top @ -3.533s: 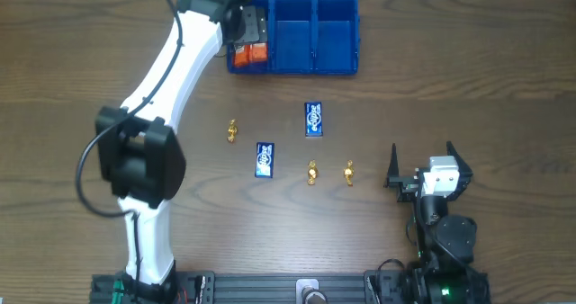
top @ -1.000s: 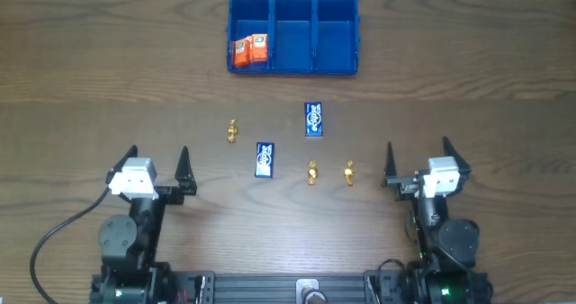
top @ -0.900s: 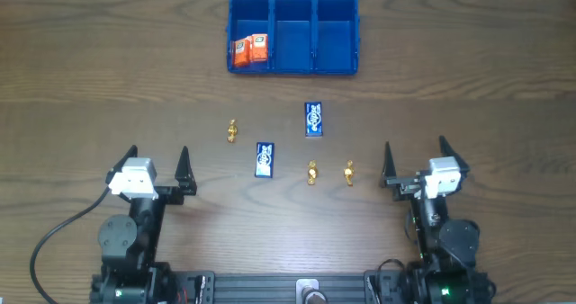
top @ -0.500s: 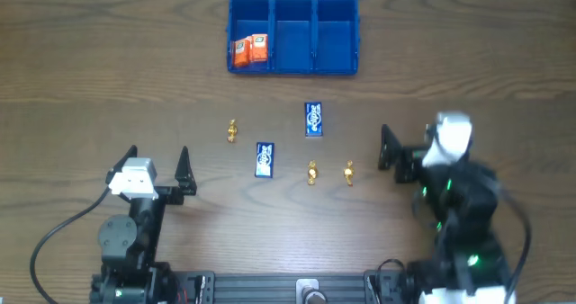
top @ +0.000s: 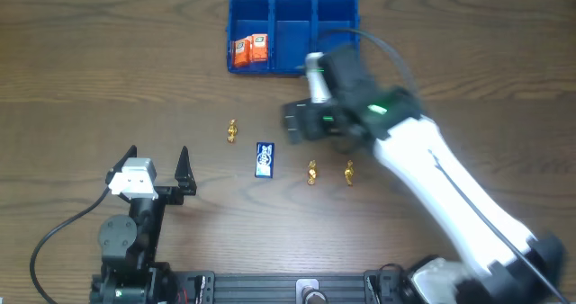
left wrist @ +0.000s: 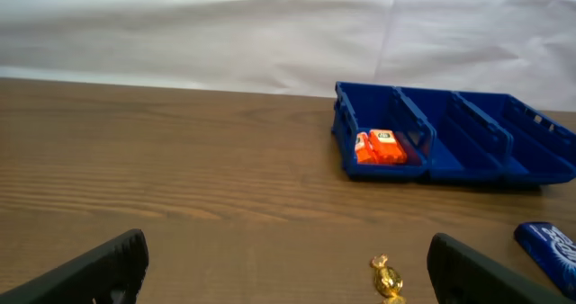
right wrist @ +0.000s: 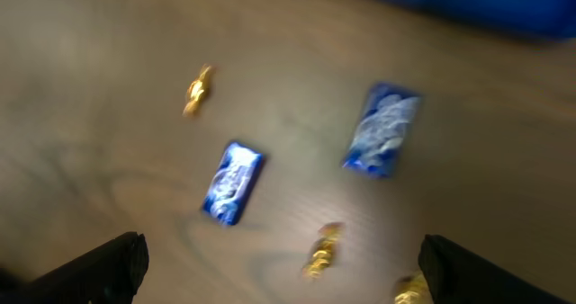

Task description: Sort Candies Into Trays

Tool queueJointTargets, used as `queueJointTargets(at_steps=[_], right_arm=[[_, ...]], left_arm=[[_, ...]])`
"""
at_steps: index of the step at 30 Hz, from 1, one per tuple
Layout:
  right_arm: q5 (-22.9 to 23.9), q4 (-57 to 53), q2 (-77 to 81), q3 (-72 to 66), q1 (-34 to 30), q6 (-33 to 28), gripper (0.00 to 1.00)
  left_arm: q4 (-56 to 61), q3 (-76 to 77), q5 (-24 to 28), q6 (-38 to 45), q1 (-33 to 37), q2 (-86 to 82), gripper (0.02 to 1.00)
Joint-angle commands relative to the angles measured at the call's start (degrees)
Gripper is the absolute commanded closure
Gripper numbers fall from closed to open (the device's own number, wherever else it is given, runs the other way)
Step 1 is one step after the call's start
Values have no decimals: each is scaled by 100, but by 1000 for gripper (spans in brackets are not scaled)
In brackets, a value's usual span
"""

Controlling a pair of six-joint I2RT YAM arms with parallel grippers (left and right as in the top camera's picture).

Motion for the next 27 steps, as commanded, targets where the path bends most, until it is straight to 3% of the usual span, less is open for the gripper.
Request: queueJointTargets(at_steps=[1,5,11,16,19,27], right_arm=[[540,-452,1316,793,721,1176,3],[546,-367,2201,1010,1211,1773,3],[544,-387,2903,1016,1414,2378,3],[581,-323,3176,1016,1478,2625,7],[835,-326,3235,1016,1478,2903,58],[848,-81,3458,1014,1478,2920,130]], left_arm=[[-216,-98,70,20,22,-35,20],[-216,-98,70,20,22,-35,20],[-216,-98,70,20,22,-35,20],[-216,-98,70,20,22,-35,20],[-216,-98,70,20,22,-35,20],[-216,-98,70,20,22,-35,20]])
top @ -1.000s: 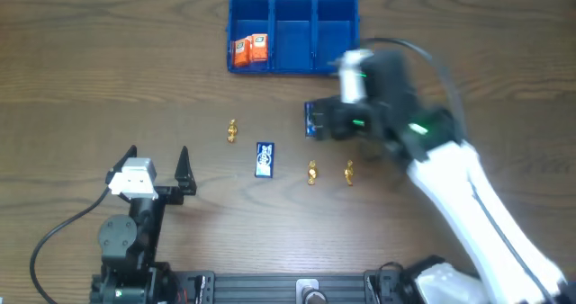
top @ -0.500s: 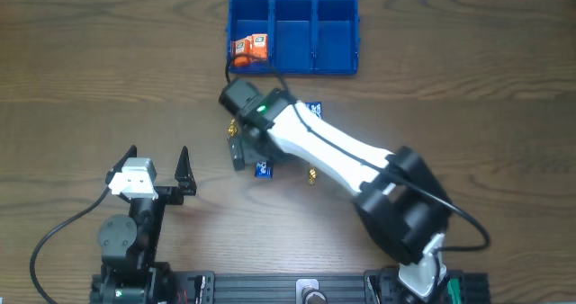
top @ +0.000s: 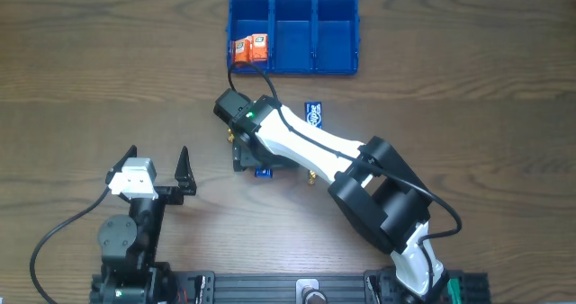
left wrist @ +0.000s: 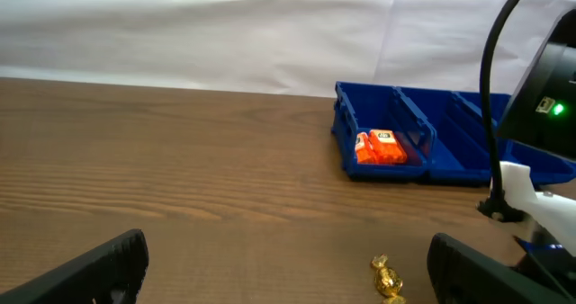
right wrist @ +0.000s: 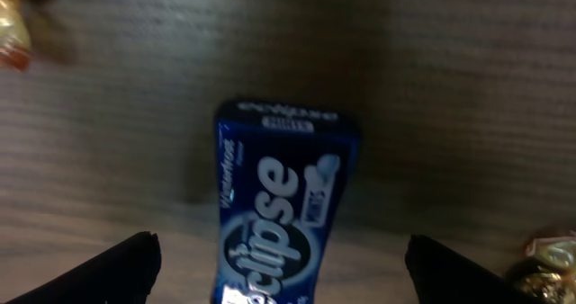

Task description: Sort Candies Into Trays

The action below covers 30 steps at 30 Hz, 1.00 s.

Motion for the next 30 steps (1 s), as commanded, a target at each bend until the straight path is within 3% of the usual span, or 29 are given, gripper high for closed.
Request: queueJointTargets(at_steps=[1,3,8,13,17,23,28,30], right_arm=[[142,120,334,109,7,166,143],[144,162,369,109,7,168,196],[166,208,374,109,7,168,518],[225,205,374,114,7,186,755],[264,205,243,118,20,114,827],[885,127,-664,238,-74,-352,842],[1685,-791,-933,1515,-632,-879,833],[1773,-876,-796,2094,-885,-1217,825]], left_arm=[[-216,-98,74,20,22,-37,20],[-216,-98,74,20,22,-37,20],[-216,-98,74,20,22,-37,20],[-216,-98,74,20,22,-37,20],[-216,-98,74,20,22,-37,20],[-216,-98,74,20,22,-37,20],[-216,-98,74,20,22,-37,20],[-216,-98,74,20,22,-37,20]])
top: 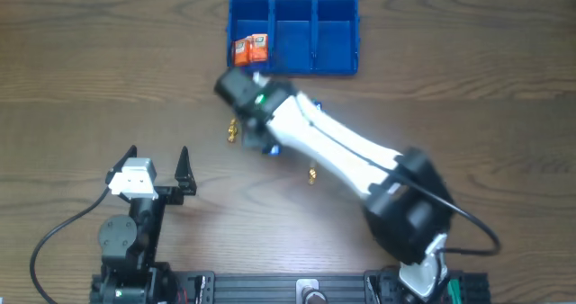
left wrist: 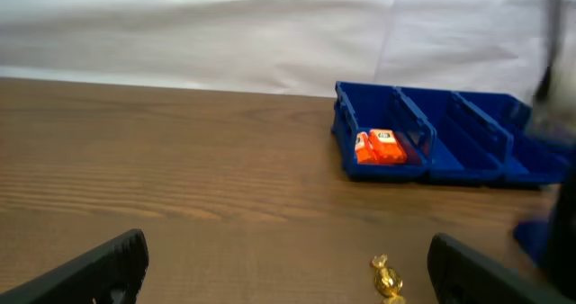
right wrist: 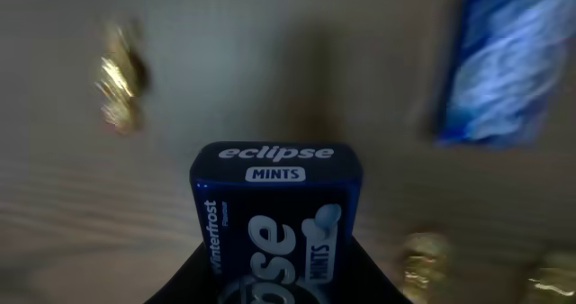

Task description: Sort Candies Into Trays

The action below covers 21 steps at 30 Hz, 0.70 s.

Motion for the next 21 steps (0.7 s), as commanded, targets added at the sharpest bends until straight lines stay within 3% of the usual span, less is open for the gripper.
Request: queueJointTargets(at_steps=[1,7,14,21], right_arm=[[855,-177,-11,1460,-686,-881,820],[1001,109,979,2850,-1257,-1421,818],[979,1187,1832,2942,-1569,-1561,805],[1091,1305,2057,2935,-1657,-1556,781]], left_arm=[[-214,-98,72,20,22,-35,20],[-214,-98,72,20,22,-35,20],[-214,-98,72,20,22,-35,20],[-214,-98,72,20,22,-35,20]])
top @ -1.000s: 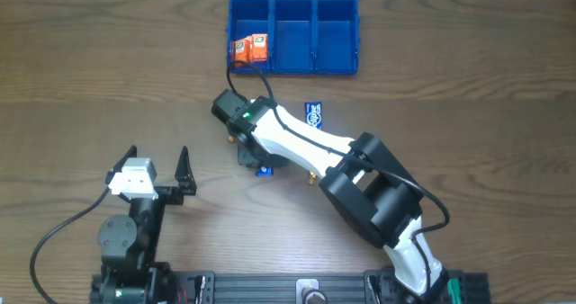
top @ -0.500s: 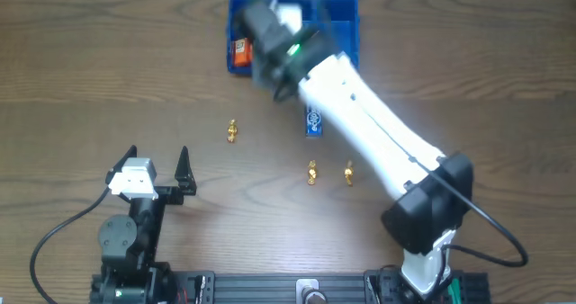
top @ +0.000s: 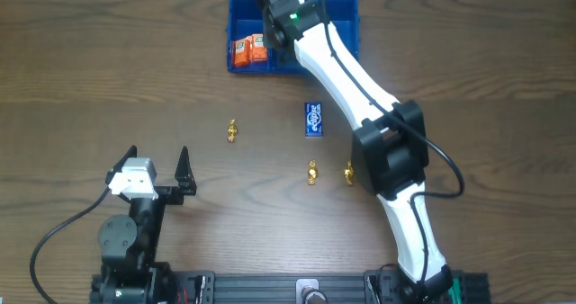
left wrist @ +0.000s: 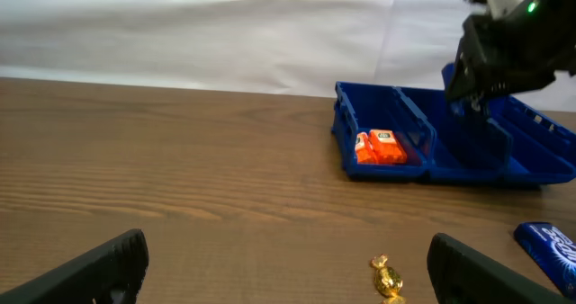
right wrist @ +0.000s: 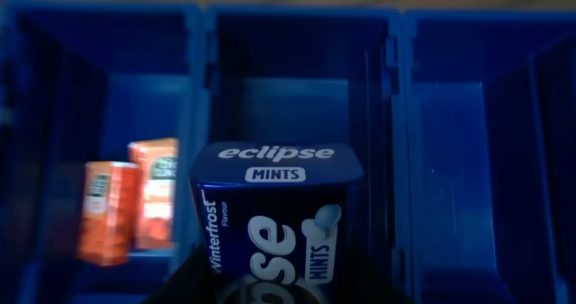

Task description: Sort Candies Into Trays

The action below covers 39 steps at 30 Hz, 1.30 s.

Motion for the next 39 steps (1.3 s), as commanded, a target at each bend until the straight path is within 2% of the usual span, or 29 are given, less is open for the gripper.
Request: queueJointTargets(at_steps=[1,9,13,14,15,19,25,30,32,36,39], right_arm=[[223,9,-107,70,-120,-103,781],[223,0,-46,57,-155,-105,757],[199,4,44,57,-142,-105,549],[199,-7,52,57,-129,-105,426],[201,-13,52,57,-111,-105,345],[197,0,-48,57,-48,-105,264],[201,-291,-730,-131,85,-240,248],[157,-306,-1912,-1600,339,-216,246],[-48,-184,-2341,-2398,435,-151,246],[-341,-68,-2656,-3705,470,448,248],[-678,549,-2581,-4485,387,525,251]], left_arm=[[-214,-98,74,20,22,-35,20],[-214,-98,74,20,22,-35,20],[-214,-98,74,20,22,-35,20],[-214,-98,74,20,22,-35,23],[-214,-98,74,20,22,-35,20],[-214,-98,74,20,22,-35,23],[-214,-98,74,20,22,-35,20],[-214,-98,74,20,22,-35,20],[-214,-98,74,20,22,-35,20],[-214,-98,74,20,22,-35,20],[-214,-98,74,20,22,-35,20]])
